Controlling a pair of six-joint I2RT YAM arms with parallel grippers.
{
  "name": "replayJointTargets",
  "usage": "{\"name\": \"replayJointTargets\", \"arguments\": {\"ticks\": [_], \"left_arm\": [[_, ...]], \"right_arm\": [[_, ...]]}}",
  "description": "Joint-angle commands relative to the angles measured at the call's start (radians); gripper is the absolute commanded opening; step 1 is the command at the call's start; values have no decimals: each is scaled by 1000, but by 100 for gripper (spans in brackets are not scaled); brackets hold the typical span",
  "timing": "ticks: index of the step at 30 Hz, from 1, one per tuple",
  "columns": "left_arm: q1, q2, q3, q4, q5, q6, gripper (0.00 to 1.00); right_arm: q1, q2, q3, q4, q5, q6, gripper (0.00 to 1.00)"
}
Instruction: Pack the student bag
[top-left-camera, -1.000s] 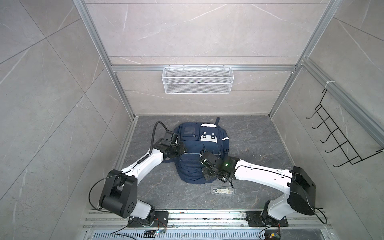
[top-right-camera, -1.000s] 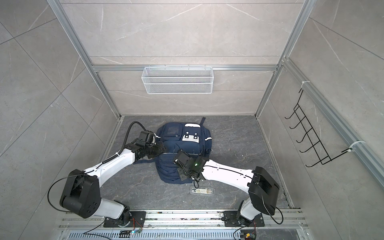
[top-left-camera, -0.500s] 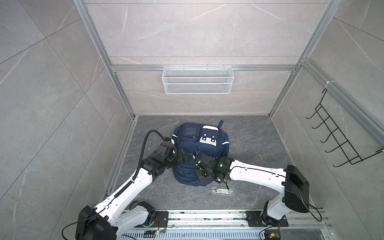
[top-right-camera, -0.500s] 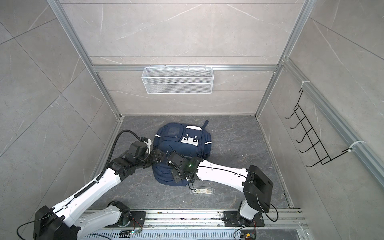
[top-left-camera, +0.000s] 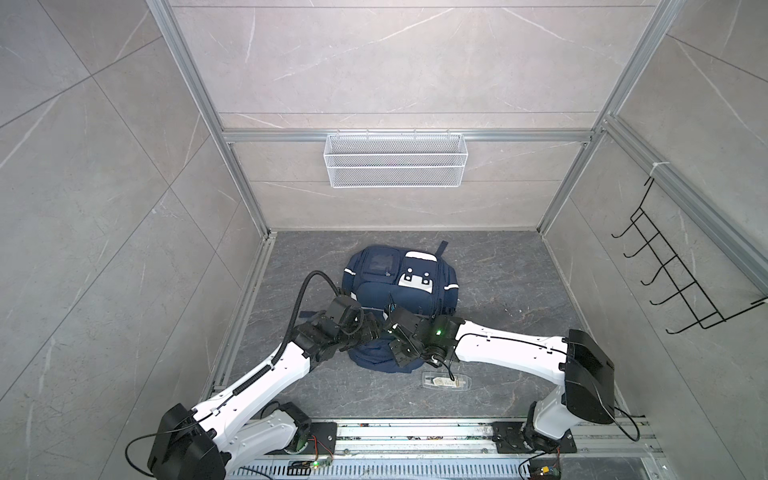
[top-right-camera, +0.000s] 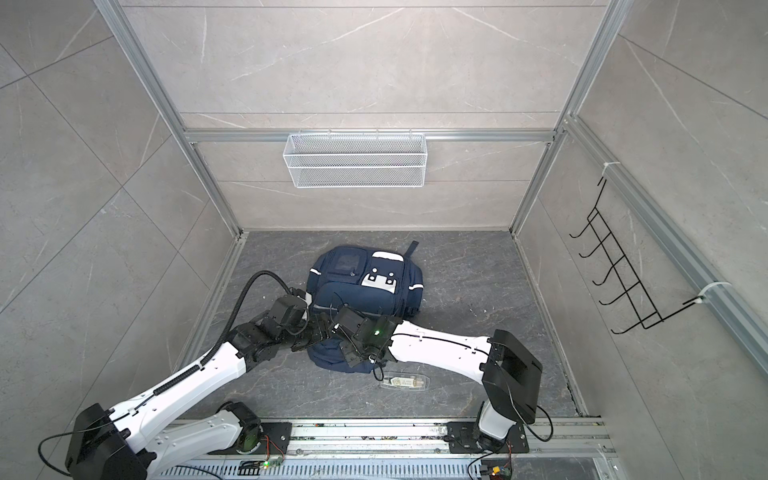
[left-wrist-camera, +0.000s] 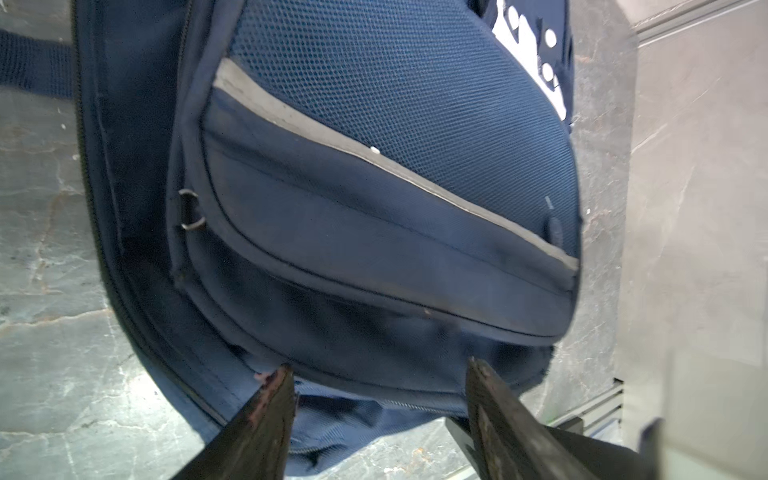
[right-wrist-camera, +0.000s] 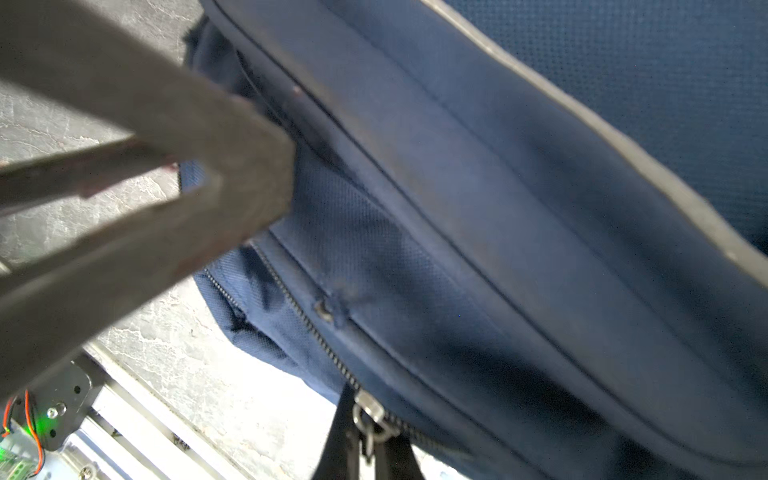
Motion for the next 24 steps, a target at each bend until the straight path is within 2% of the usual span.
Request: {"name": "replayJointTargets", "arguments": {"ticks": [1,11,17,24], "left_arm": [[-21,-77,-3,-24,-39,-54,67],[-37,-93,-94,24,-40,-142,67],[-31,-27,-90,84,-84,-133,66],[-25,41,-37,145,-80,-114,64]], "right_arm": [[17,22,48,20,6,-14,0],[21,45,77,41,-35,-22,0],[33,55,99,42,-50,-24,0],[51,70,104,38,-42,-12,0]]}}
